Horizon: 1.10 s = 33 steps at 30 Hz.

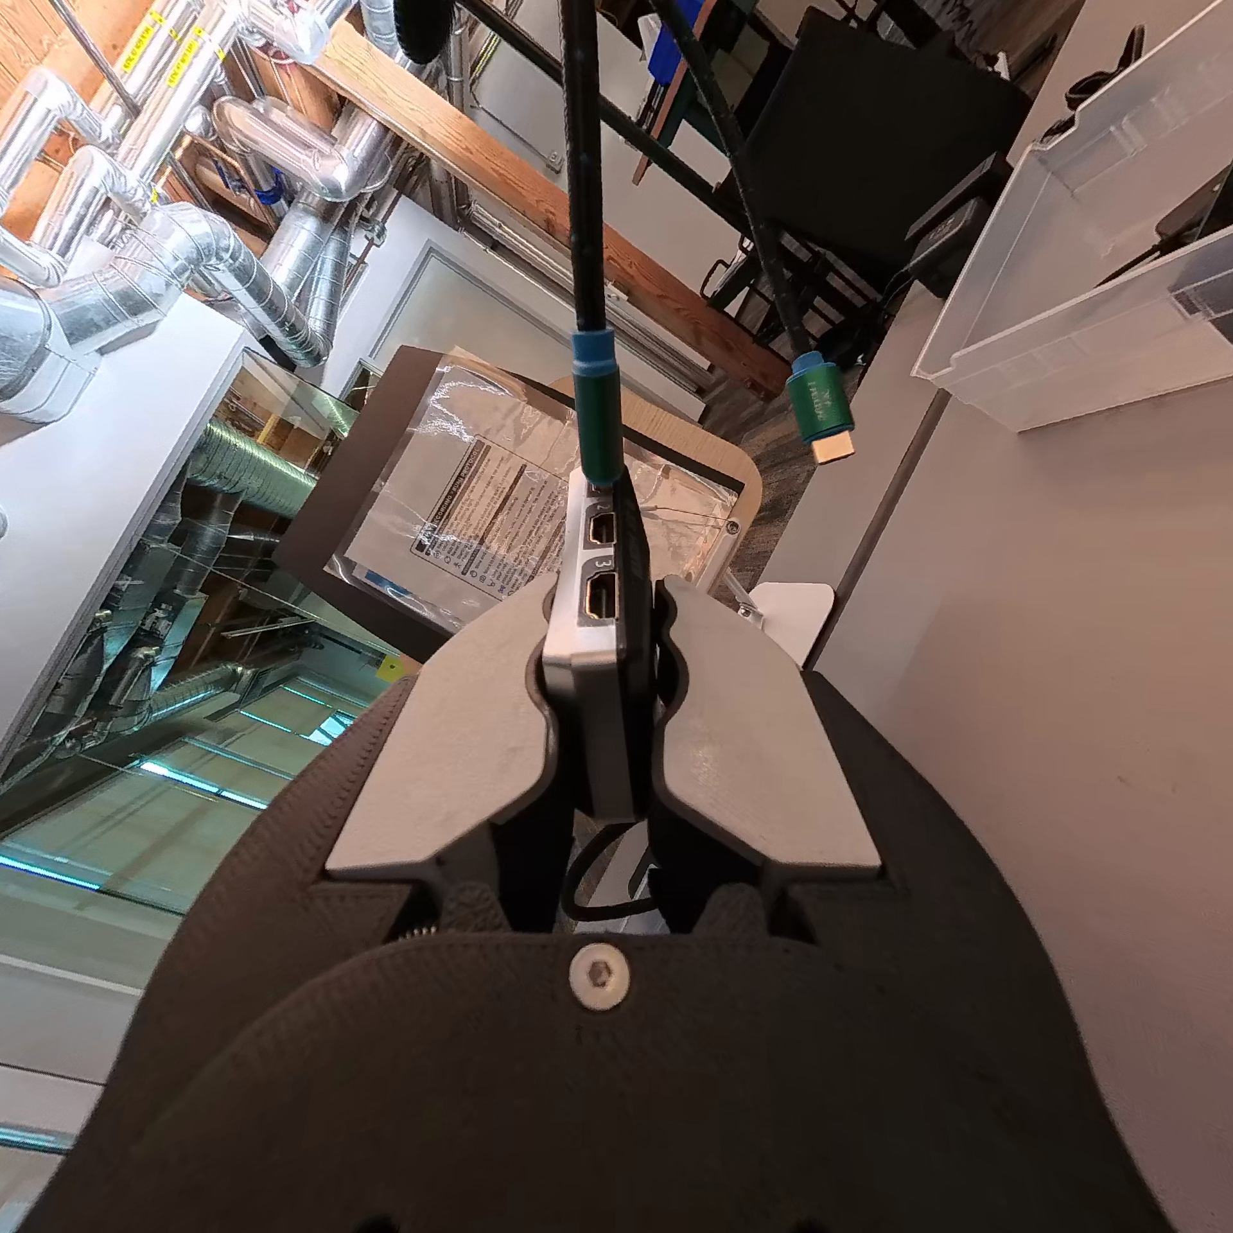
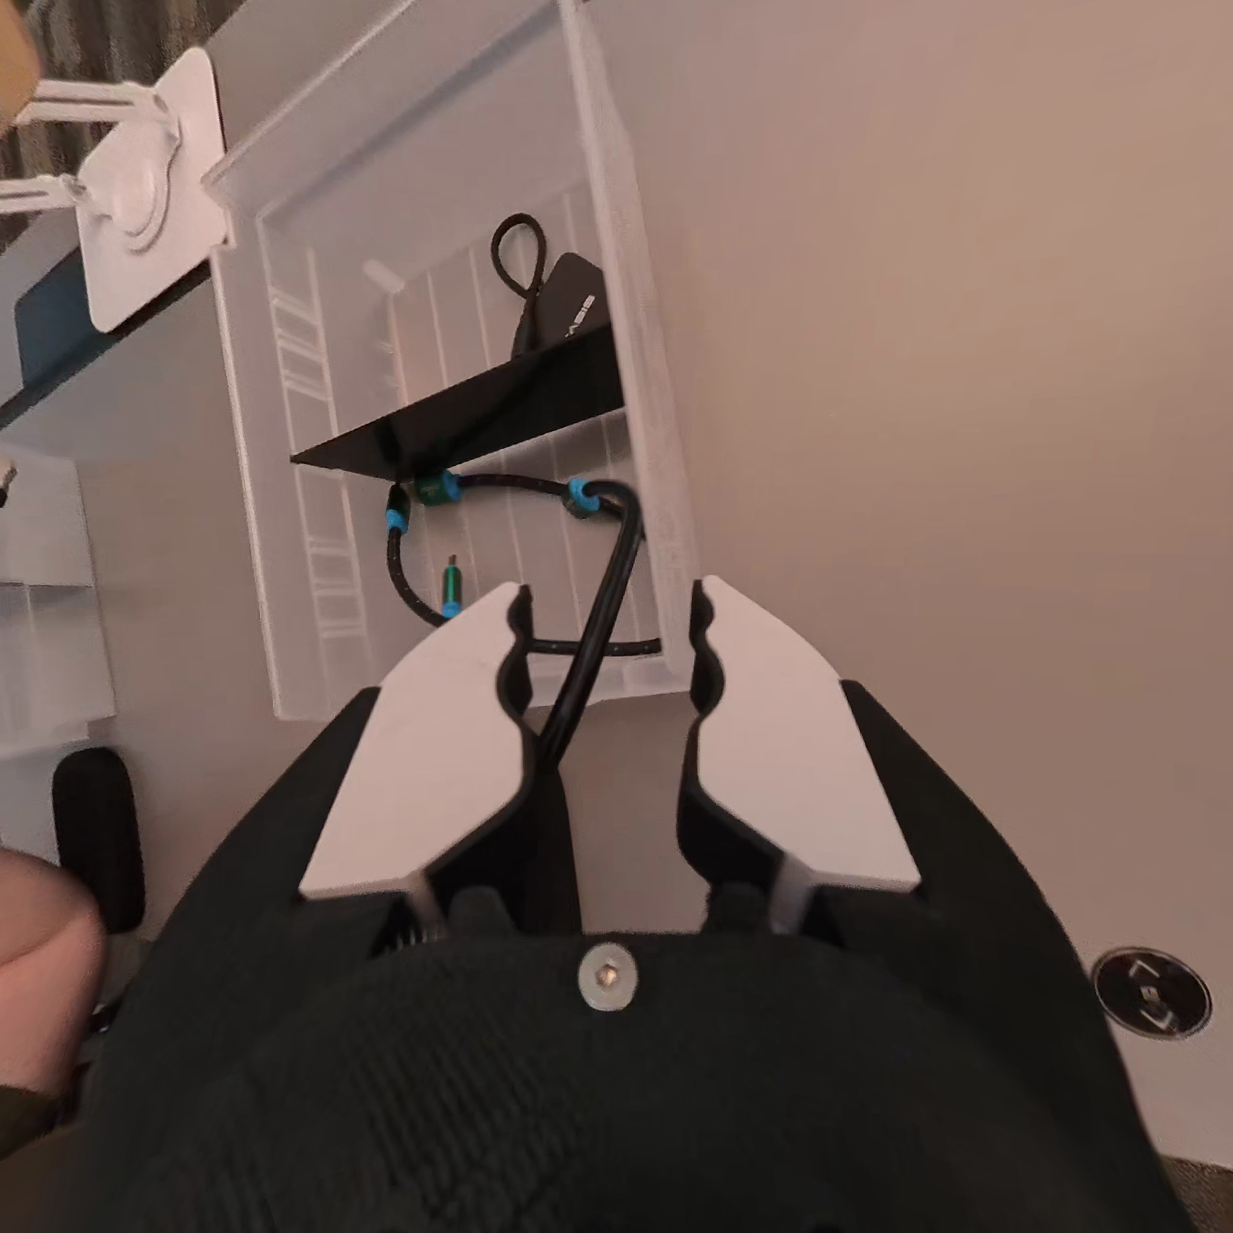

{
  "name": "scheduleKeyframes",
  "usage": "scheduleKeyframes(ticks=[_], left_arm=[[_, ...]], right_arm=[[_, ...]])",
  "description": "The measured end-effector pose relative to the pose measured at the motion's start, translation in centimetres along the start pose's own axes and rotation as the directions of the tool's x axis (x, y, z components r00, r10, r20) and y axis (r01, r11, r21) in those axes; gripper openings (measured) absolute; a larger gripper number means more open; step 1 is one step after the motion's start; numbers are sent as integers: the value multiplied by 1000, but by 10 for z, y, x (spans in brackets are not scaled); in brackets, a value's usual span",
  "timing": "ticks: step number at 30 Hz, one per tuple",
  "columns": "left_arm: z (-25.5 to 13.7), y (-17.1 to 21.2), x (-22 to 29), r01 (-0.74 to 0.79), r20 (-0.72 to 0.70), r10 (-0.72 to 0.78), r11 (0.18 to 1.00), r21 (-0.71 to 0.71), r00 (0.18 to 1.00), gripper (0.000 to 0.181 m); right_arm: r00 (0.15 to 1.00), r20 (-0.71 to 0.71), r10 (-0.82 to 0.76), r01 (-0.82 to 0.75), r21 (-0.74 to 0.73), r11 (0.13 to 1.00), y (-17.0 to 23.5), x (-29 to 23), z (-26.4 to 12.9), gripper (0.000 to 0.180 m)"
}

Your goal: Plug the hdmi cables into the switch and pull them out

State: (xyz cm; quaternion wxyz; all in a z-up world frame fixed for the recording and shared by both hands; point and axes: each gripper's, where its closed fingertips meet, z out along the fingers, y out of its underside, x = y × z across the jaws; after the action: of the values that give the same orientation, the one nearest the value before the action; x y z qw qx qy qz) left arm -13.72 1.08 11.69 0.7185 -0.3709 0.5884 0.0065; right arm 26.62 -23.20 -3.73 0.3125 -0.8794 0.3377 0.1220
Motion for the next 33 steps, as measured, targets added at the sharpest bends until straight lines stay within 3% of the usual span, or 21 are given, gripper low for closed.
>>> scheduleKeyframes(ticks=[3, 5, 7, 10, 17, 19, 21, 23, 25, 27, 31, 33], left_arm=[[1, 1, 0, 1, -2, -1, 1000, -2, 1000, 22], [2, 1, 2, 0, -7, 0, 1000, -5, 1000, 22], [3, 2, 4, -4, -12, 4, 1000, -7, 1000, 22], [3, 0, 6, -9, -18, 9, 1000, -6, 1000, 22], [2, -2, 7, -9, -21, 9, 1000, 4, 1000, 22], [2, -1, 6, -3, -23, 3, 1000, 4, 1000, 22], [3, 0, 7, -1, -33, 1, 1000, 4, 999, 22], [4, 1, 9, -4, -39, 4, 1000, 3, 999, 22], [6, 1, 12, -9, -44, 10, 1000, 8, 999, 22], [7, 0, 14, -24, -40, 25, 1000, 15, 999, 21], [8, 2, 15, -75, -20, 75, 997, 5, 997, 22], [8, 2, 14, -100, -3, 100, 995, 1, 995, 22]], right_arm=[[994, 103, 31, -18, -117, 993, 15, -3, 12, 7], [984, 176, 33, 3, -199, 980, 26, -16, 18, 7], [968, 242, -66, 122, -224, 967, 32, -34, 20, 7], [936, 205, -287, 320, -149, 936, 13, -46, 27, 6], [835, 72, -546, 547, -220, 808, 3, -26, 75, 1], [836, 65, -546, 545, -230, 807, 1, -27, 82, 1], [828, 35, -559, 557, -157, 816, -16, -37, 76, 1], [773, 20, -634, 633, 26, 773, -41, -69, 58, 1], [689, -3, -725, 702, 256, 665, -63, -118, 27, 2], [559, 5, -829, 710, 513, 483, -68, -184, -11, 9], [173, -32, -984, 466, 883, 53, -11, -306, -85, 27], [28, -44, -999, 415, 909, -29, 23, -342, -93, 29]])
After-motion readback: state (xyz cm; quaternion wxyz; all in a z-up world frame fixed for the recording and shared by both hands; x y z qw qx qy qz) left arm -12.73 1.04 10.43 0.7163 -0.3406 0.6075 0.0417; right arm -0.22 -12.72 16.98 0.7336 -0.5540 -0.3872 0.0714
